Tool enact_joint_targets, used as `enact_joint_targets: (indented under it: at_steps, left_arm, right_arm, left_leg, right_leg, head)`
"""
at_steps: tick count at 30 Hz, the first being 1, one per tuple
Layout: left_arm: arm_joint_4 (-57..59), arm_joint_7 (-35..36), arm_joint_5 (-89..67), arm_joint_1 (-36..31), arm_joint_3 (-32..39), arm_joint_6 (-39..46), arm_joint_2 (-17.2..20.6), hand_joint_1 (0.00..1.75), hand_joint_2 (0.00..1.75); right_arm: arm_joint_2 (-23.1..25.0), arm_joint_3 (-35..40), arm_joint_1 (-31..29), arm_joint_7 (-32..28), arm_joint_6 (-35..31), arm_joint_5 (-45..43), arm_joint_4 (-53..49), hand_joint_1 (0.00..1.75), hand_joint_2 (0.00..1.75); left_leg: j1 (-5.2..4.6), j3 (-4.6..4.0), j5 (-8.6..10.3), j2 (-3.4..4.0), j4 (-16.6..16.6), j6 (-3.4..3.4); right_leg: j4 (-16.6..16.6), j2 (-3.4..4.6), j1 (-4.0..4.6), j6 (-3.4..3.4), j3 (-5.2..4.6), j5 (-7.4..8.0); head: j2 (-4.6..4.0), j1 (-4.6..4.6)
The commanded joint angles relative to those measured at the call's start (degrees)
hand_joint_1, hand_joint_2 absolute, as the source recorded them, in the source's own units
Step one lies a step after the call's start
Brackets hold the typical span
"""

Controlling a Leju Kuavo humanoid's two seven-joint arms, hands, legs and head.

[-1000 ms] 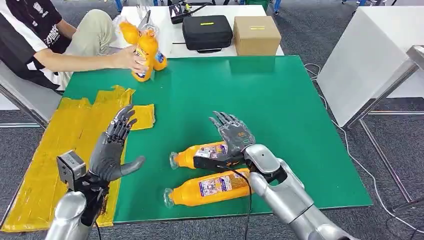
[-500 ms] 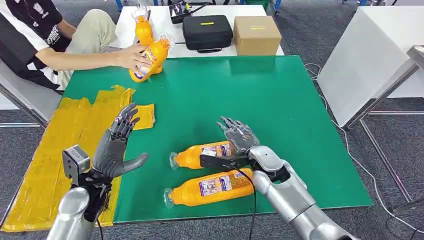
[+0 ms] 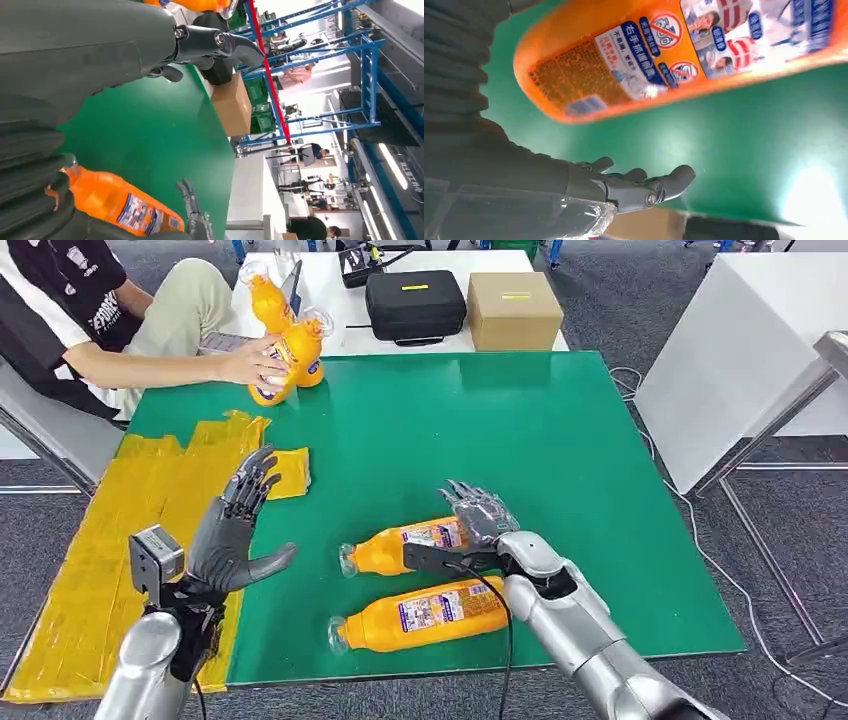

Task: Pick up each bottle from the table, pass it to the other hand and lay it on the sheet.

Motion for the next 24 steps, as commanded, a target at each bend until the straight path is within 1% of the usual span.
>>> enact_joint_targets:
  at_steps: [1, 6, 14, 15, 16, 17, 20, 24]
  left_arm:
    - [5.5, 0.3, 0.2, -3.7, 0.4, 0.9, -0.7, 0.00, 1.75]
    - [5.8, 0.5, 0.3, -4.3, 0.4, 1.3, -0.7, 0.00, 1.75]
    - [8.5, 0.4, 0.7, -6.4, 0.0, 1.7, -1.4, 0.00, 1.75]
    - [8.6, 0.4, 0.8, -6.4, 0.0, 1.7, -1.4, 0.00, 1.75]
    - [8.6, 0.4, 0.8, -6.3, 0.0, 1.8, -1.3, 0.00, 1.75]
    - [8.7, 0.4, 0.9, -6.3, 0.1, 1.8, -1.3, 0.00, 1.75]
    - [8.7, 0.4, 0.9, -6.3, 0.1, 1.8, -1.3, 0.00, 1.75]
    - [8.7, 0.4, 0.9, -6.3, 0.1, 1.8, -1.3, 0.00, 1.75]
  right_arm:
    - [3.9, -0.3, -7.2, -1.2, -0.1, -0.5, 18.5, 0.00, 1.75]
    - [5.6, 0.0, -9.3, -2.0, -0.9, -0.7, 24.7, 0.00, 1.75]
    - [6.5, 0.4, -11.5, -2.3, -2.0, -0.8, 30.9, 0.00, 1.75]
    - [6.7, 0.4, -11.6, -2.4, -2.0, -0.7, 31.2, 0.45, 1.75]
    - [6.8, 0.5, -11.7, -2.4, -2.0, -0.7, 31.6, 1.40, 1.75]
    - [6.9, 0.6, -11.8, -2.5, -2.1, -0.6, 32.0, 1.57, 1.75]
    - [6.9, 0.6, -11.8, -2.5, -2.1, -0.6, 32.0, 1.57, 1.75]
    - [6.9, 0.6, -11.8, -2.5, -2.1, -0.6, 32.0, 1.57, 1.75]
  left_leg:
    - [0.03, 0.11, -0.02, 0.10, 0.0, -0.14]
    - [0.05, 0.17, -0.04, 0.11, 0.0, -0.20]
    - [0.05, 0.17, 0.00, -0.01, 0.0, -0.20]
    - [0.04, 0.13, 0.02, 0.00, 0.0, -0.13]
    - [0.06, 0.18, 0.02, -0.04, 0.0, -0.19]
    - [0.04, 0.16, 0.03, -0.01, 0.0, -0.15]
    - [0.06, 0.24, 0.01, 0.02, -0.1, -0.24]
    - [0.06, 0.22, 0.03, -0.02, 0.0, -0.19]
  right_leg:
    - [0.0, 0.07, 0.03, -0.05, 0.09, 0.01]
    - [0.0, 0.07, 0.05, -0.07, 0.16, -0.02]
    - [0.0, -0.05, 0.03, -0.06, 0.17, -0.02]
    - [0.0, -0.03, 0.03, -0.04, 0.12, 0.00]
    - [-0.1, -0.08, 0.04, -0.05, 0.19, -0.01]
    - [0.0, -0.04, 0.02, -0.03, 0.15, 0.00]
    - [-0.1, -0.02, 0.04, -0.07, 0.24, -0.02]
    - [-0.1, -0.06, 0.05, -0.05, 0.22, -0.01]
  head:
    - [0.00, 0.00]
    - [0.00, 0.00]
    - [0.00, 0.00]
    - [0.00, -0.02]
    - [0.02, 0.00]
    - [0.00, 0.00]
    - [0.00, 0.00]
    - [0.02, 0.02]
